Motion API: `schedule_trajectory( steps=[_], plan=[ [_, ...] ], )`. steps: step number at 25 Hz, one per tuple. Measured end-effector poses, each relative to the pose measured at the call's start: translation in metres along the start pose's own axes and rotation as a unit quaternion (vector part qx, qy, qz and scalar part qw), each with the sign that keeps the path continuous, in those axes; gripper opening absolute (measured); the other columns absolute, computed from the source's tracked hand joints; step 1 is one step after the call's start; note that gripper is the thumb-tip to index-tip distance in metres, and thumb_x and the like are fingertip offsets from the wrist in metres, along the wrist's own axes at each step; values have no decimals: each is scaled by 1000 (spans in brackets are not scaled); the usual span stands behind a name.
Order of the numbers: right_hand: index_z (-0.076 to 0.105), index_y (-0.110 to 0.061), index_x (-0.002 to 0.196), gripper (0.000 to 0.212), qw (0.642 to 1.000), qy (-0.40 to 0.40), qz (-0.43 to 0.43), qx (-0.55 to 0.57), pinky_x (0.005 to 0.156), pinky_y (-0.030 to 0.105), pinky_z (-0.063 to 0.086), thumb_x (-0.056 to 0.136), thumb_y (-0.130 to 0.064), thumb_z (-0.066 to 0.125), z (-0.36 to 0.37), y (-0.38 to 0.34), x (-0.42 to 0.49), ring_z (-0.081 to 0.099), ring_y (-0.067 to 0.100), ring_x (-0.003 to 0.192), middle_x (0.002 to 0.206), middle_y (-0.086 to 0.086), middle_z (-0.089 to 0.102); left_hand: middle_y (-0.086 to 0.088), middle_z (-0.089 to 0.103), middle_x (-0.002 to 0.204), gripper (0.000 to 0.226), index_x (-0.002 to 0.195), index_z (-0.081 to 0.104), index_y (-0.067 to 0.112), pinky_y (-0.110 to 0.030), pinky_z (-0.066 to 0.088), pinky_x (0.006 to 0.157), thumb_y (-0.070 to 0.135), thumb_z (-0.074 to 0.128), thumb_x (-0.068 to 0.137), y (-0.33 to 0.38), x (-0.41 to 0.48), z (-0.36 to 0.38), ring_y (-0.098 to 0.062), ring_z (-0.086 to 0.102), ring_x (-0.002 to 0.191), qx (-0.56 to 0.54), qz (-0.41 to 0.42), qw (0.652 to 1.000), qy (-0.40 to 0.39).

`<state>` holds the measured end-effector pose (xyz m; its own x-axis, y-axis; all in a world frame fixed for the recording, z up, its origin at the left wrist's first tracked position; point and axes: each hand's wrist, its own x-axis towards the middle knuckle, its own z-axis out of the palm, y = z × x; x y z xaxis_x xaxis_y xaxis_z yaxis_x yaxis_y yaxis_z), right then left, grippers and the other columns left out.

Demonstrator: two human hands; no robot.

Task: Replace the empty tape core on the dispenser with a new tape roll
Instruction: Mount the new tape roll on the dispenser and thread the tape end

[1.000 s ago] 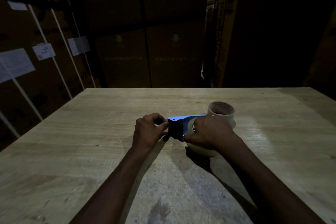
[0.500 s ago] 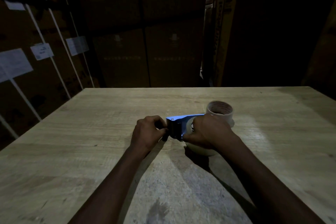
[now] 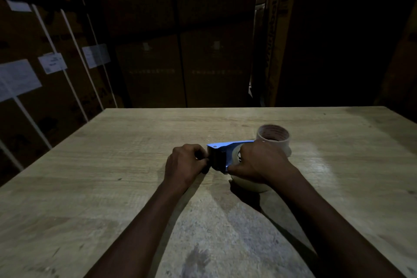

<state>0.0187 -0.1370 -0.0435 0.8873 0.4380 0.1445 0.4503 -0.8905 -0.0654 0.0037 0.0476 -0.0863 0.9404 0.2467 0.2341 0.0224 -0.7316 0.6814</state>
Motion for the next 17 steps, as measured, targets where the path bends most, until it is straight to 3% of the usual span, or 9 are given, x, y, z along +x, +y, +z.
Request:
schedule_trajectory(
  steps=[6, 11, 17],
  plan=[
    [56, -19, 65, 43, 1000, -3, -5, -2, 59, 29, 36, 76, -61, 51, 1, 1, 0, 50, 18, 68, 57, -4, 42, 8, 74, 74, 15, 70, 71, 31, -38, 58, 72, 29, 67, 55, -3, 1, 1, -11, 70, 75, -5, 13, 1000, -9],
    [45, -22, 54, 43, 1000, 1, -3, 18, 60, 30, 39, 75, -58, 52, 0, 1, -1, 51, 18, 68, 67, 0, 52, 8, 73, 72, 14, 70, 70, 28, -38, 57, 70, 31, 69, 57, -4, 2, 3, -11, 69, 73, 2, 11, 1000, -3],
    [46, -22, 56, 42, 1000, -7, 0, 20, 59, 29, 38, 76, -58, 54, -1, -1, -1, 51, 18, 67, 68, -1, 52, 10, 72, 70, 10, 69, 69, 27, -35, 56, 68, 30, 71, 60, -4, 2, 3, -8, 69, 73, 8, 9, 1000, 2]
  ],
)
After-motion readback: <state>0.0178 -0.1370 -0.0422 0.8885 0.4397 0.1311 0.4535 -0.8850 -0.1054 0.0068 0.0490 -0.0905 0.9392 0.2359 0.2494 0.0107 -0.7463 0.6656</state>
